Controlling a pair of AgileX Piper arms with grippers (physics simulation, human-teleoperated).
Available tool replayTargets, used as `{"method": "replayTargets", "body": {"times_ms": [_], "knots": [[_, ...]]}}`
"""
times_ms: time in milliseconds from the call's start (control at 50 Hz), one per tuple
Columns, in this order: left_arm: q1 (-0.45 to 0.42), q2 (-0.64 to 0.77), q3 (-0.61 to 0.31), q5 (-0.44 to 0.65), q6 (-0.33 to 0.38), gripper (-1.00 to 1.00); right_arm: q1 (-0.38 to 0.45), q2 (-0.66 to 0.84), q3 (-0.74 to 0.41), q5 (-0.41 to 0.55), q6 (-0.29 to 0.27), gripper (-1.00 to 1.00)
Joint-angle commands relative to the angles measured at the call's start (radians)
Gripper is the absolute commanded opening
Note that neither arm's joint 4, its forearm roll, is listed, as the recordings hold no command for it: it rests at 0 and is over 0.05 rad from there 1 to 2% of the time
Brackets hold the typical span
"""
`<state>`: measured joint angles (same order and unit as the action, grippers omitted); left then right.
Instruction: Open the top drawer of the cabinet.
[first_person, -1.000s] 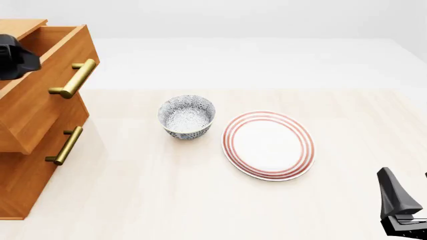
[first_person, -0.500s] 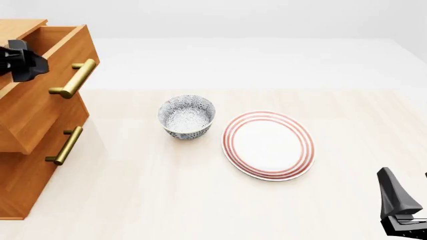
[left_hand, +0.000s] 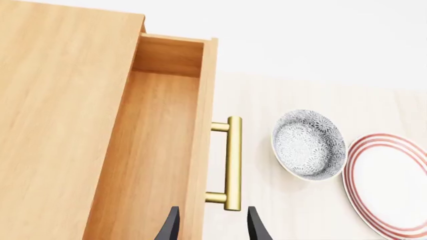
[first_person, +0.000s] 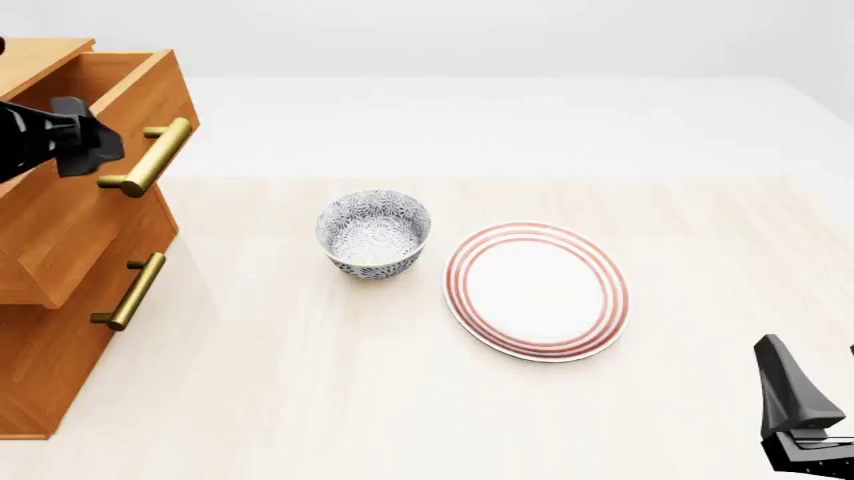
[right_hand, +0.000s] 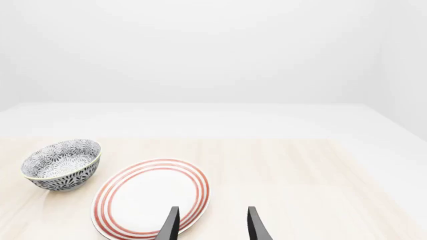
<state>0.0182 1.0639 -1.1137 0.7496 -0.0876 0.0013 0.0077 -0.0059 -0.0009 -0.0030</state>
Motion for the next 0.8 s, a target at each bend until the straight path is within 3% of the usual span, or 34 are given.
{"method": "replayTargets", "body": {"times_ms": [20, 420, 800], "knots": [[-0.011, 0.012, 0.017, -0.019, -0.010, 1.00, 0.000, 0.000, 0.000, 0.000, 0.000, 1.00], [-0.011, 0.033, 0.045, -0.050, -0.016, 1.00, 0.000, 0.000, 0.000, 0.000, 0.000, 1.00], [-0.139, 0.052, 0.043, -0.049, -0.056, 1.00, 0.000, 0.000, 0.000, 0.000, 0.000, 1.00]]}}
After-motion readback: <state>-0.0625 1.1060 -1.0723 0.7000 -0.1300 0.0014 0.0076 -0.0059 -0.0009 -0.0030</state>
